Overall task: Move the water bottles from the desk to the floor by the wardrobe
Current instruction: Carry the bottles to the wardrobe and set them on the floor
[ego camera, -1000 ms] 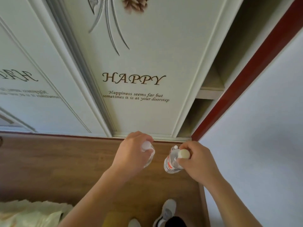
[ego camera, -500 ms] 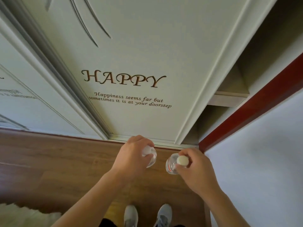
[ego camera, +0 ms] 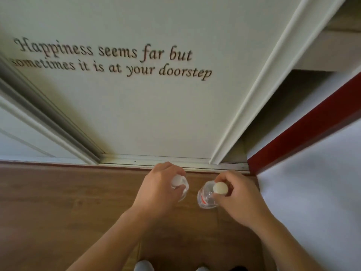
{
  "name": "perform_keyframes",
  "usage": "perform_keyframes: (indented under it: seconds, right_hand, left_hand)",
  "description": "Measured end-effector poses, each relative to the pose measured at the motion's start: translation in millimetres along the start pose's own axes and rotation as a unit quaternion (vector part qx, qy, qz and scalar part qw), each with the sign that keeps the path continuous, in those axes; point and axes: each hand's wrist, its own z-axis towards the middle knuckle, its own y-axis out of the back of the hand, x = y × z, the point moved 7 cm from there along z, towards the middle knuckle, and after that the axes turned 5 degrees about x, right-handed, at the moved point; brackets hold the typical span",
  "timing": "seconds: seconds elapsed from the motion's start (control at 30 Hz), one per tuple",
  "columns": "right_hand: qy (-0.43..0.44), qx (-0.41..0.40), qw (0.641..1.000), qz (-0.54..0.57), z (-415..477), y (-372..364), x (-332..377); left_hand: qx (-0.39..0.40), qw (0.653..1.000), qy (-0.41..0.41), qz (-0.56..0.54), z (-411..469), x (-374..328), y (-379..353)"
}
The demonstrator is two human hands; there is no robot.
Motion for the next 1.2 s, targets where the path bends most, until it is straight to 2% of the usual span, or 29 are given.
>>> perform_keyframes:
  seconds: [0.2, 0.43, 0.8, 1.2]
  right_hand:
    - [0.021, 0.024, 0.999, -0.036, 63.5, -82.4, -79.7]
    - [0.031, 0.007, 0.997, -0.064, 118.8, -144.4, -138.2]
    - [0.006, 0.019, 0.994, -0.105, 170.7, -185.9, -175.3]
    - [-0.01, 0.013, 0.992, -0.124, 179.3, -200.4, -196.0]
  left_hand:
    - [-0.011, 1.0, -0.002, -0.01, 28.3, 85.7, -102.5]
    - [-0.006, 1.0, -0.006, 0.009, 57.8, 142.3, -181.1]
    - [0.017, 0.999, -0.025, 0.035, 91.3, 172.9, -229.7]
    - [0.023, 0.998, -0.035, 0.046, 97.5, 188.4, -252.4]
